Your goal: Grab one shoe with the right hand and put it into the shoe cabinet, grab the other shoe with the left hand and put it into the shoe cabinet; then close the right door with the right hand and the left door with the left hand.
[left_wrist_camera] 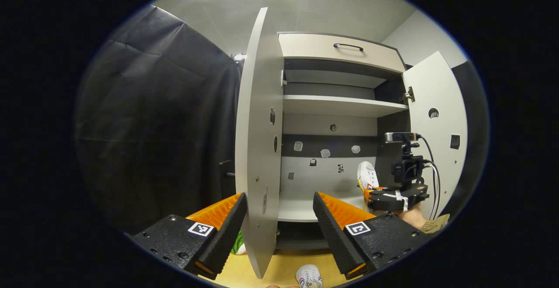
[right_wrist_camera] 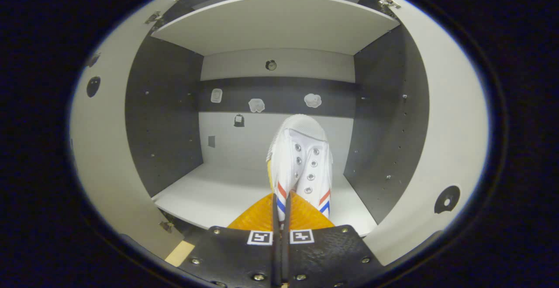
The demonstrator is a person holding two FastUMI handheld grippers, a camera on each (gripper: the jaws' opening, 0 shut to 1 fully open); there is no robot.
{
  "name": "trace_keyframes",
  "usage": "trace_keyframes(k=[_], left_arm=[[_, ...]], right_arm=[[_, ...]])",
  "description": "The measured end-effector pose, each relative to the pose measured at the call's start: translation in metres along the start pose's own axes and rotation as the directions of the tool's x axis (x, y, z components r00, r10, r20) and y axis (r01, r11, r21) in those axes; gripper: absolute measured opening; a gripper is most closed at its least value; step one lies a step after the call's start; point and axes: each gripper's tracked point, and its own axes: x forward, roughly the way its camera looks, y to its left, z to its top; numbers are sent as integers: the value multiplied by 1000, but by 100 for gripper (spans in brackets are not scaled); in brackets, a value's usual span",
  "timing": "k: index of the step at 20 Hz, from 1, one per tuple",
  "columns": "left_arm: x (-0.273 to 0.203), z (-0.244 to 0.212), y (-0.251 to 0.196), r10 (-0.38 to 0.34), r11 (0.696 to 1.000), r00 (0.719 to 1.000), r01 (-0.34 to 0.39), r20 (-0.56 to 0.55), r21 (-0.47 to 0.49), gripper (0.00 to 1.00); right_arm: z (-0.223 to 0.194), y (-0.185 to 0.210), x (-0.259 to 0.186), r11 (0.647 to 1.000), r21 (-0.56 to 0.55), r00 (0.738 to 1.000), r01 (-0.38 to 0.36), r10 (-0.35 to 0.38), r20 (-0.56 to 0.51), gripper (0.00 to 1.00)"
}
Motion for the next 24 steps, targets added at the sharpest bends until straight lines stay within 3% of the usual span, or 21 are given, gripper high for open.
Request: trace_keyframes(k=[6, 11, 24], left_arm=[[1, 0, 1, 14, 1000, 1000, -14, 7, 1, 94], [2, 1, 2, 27, 1000, 1000, -27, 10, -3, 94], [3, 0, 2, 56, 998, 998, -56, 12, -8, 94]], right_arm=[[-16, -23, 60, 998, 0, 996, 58, -58, -62, 0], [-31, -30, 89, 996, 53, 991, 69, -62, -119, 0], [-58, -31, 116, 991, 102, 975, 83, -59, -213, 1]])
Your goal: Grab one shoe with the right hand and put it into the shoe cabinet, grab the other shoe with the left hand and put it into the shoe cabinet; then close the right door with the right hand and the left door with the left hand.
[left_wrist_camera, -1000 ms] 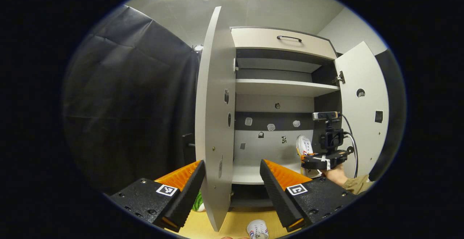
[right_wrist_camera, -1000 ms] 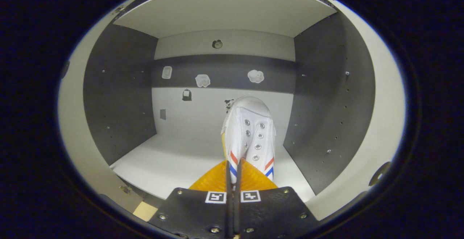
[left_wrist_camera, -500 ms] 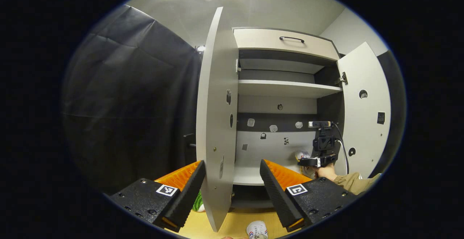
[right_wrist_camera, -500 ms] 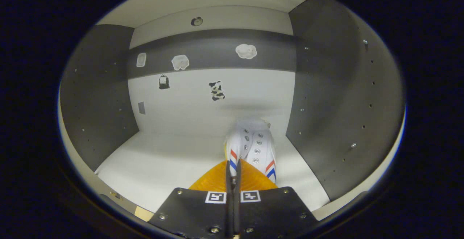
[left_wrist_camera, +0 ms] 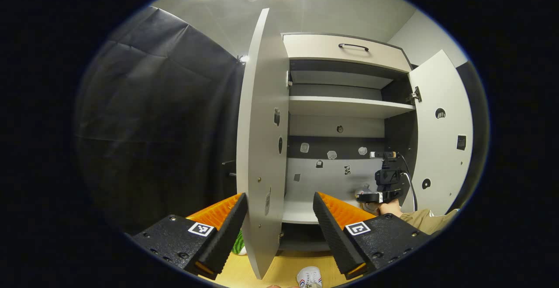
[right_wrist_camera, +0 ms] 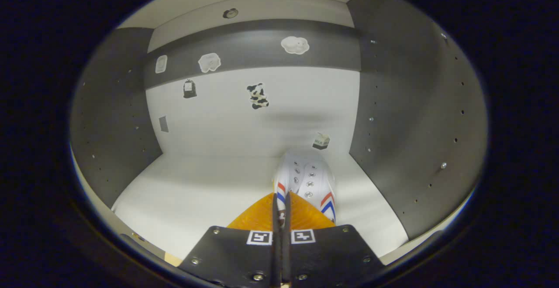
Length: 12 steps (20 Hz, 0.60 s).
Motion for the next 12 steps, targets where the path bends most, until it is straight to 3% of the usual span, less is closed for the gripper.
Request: trace_keyframes(k=[4, 12], left_arm=[[0, 0, 0, 1, 1000, 1000, -1, 3, -7, 94], [-1, -1, 0, -1, 1000, 1000, 1, 1, -5, 94]], right_arm=[[2, -1, -1, 1000, 9, 1000, -3, 3, -4, 13], [23, 2, -36, 998, -60, 997, -13, 18, 81, 21]])
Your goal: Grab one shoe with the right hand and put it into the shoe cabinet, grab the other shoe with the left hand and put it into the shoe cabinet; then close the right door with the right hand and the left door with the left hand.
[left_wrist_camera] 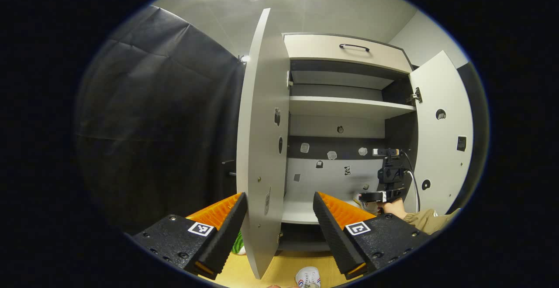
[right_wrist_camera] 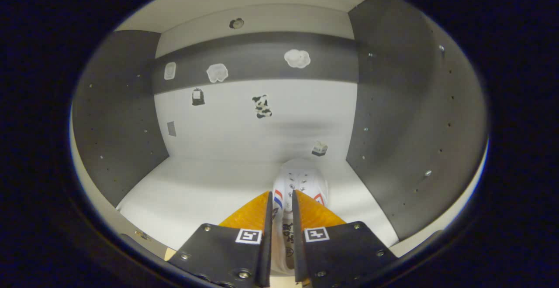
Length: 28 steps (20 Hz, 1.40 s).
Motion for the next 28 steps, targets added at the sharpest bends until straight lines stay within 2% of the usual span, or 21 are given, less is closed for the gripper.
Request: trace_keyframes(k=[4, 8, 9, 10, 11, 13, 17, 18, 19, 22, 23, 26, 28], left_arm=[[-1, 0, -1, -12, 1000, 1000, 12, -5, 9, 94], [-2, -1, -3, -28, 999, 1000, 28, -11, 16, 94], [-2, 0, -4, -32, 999, 999, 33, -12, 17, 94], [-3, -1, -6, -36, 999, 999, 36, -12, 18, 94], [-4, -1, -8, -39, 999, 999, 39, -11, 19, 97], [-8, -2, -17, -54, 998, 998, 54, -10, 25, 96], [-14, -18, -42, -107, 994, 994, 107, -37, 8, 93], [-15, -23, -47, -117, 993, 992, 118, -49, 5, 99], [-15, -30, -52, -125, 992, 990, 126, -60, 3, 96], [-13, -58, -65, -149, 989, 983, 150, -104, 5, 96], [-11, -70, -70, -159, 987, 980, 161, -123, 6, 96], [-7, -114, -79, -185, 982, 964, 188, -192, 0, 96], [-5, -148, -83, -204, 978, 947, 210, -248, 0, 93]], right_arm=[[36, 2, -53, 999, -52, 992, -12, 18, 122, 22], [71, 2, -122, 995, -94, 968, -12, 35, 249, 21], [76, 2, -137, 995, -100, 963, -12, 38, 268, 21], [81, 3, -155, 995, -103, 957, -15, 44, 287, 26], [86, 4, -171, 994, -105, 951, -23, 54, 305, 22], [95, 3, -202, 994, -103, 938, -30, 63, 341, 22], [108, -2, -253, 995, -90, 914, -43, 76, 399, 27], [110, -3, -265, 995, -84, 909, -50, 80, 409, 24], [111, -3, -277, 995, -79, 906, -63, 90, 414, 35], [116, -11, -305, 996, -63, 894, -67, 88, 439, 55], [119, -14, -315, 996, -58, 889, -65, 84, 450, 58], [124, -22, -340, 997, -55, 876, -52, 72, 476, 82], [122, -23, -353, 998, -50, 865, -32, 53, 498, 90]])
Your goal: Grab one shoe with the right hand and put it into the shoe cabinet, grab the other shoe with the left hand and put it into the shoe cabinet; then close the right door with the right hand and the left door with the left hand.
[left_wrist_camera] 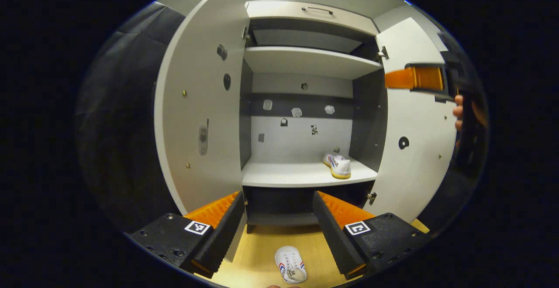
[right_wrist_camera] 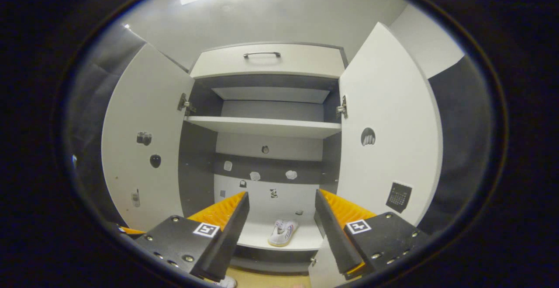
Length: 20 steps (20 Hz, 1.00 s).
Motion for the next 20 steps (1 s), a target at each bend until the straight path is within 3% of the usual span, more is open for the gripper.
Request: trace_keyframes(k=[4, 7, 11, 12, 13, 20], left_arm=[[24, -73, -2, -28, 999, 988, 32, -149, 23, 97], [38, -133, 0, -48, 998, 955, 56, -291, 20, 97], [47, -210, 5, -68, 997, 866, 73, -496, -10, 96], [44, -222, 5, -81, 996, 838, 80, -539, -26, 96], [43, -239, 3, -93, 996, 814, 82, -573, -45, 94], [40, -272, 18, -129, 991, 667, 72, -734, -109, 90]], right_arm=[[11, -7, -20, 1000, 12, 1000, 28, -28, 9, 85], [18, -16, -31, 998, 1, 998, 58, -58, 24, 85], [30, -27, -44, 996, -5, 995, 91, -91, 47, 85], [32, -30, -47, 995, -11, 993, 101, -100, 56, 90], [35, -32, -49, 994, -17, 992, 108, -107, 62, 85], [33, -47, -56, 987, -43, 987, 153, -150, 55, 89]])
